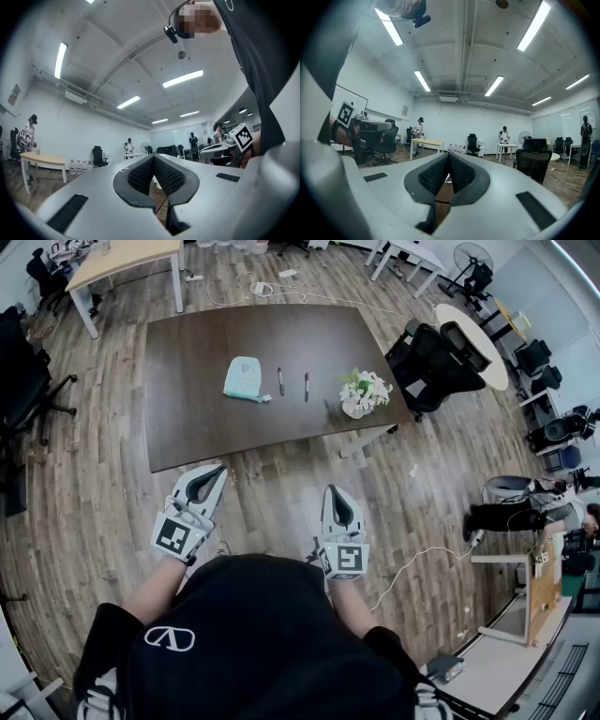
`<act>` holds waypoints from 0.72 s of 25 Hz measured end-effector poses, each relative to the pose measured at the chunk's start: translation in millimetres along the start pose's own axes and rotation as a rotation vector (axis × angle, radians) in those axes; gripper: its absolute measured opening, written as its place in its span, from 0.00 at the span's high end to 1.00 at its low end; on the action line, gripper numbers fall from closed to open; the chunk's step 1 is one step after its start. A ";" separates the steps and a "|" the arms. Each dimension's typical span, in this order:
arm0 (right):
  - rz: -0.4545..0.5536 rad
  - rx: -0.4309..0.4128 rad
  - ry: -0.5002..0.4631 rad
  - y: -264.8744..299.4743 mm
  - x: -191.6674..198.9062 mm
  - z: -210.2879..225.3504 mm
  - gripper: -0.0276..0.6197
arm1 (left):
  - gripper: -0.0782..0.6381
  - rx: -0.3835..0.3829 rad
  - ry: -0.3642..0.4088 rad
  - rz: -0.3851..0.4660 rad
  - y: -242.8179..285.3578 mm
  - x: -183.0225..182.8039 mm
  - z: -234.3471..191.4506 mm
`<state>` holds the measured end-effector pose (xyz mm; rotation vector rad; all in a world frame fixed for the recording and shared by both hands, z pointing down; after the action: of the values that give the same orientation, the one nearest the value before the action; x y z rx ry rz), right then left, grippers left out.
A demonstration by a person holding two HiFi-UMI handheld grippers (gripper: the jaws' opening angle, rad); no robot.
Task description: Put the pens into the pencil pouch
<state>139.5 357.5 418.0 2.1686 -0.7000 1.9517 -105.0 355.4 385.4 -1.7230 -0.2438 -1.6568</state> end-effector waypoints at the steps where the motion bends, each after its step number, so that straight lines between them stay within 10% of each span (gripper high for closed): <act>1: 0.001 0.001 0.002 0.4 -1.3 0.5 0.96 | 0.89 0.006 0.007 -0.007 -0.1 0.0 0.2; 18: 0.036 -0.014 0.066 -5.7 -2.4 -0.5 0.96 | 0.89 0.018 0.023 -0.045 -5.8 4.6 10.5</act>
<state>141.4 363.2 416.9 2.0877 -0.7446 2.0195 -99.4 364.4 392.8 -1.6950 -0.2876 -1.7007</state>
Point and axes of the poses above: the fingertips, and each gripper's own axes: y forward along the fingers, z to its right, x out of its underside, the point moved 2 cm from there along -y, backward along the fingers, and after that the axes turned 14 degrees about z, right-handed, at the moved point
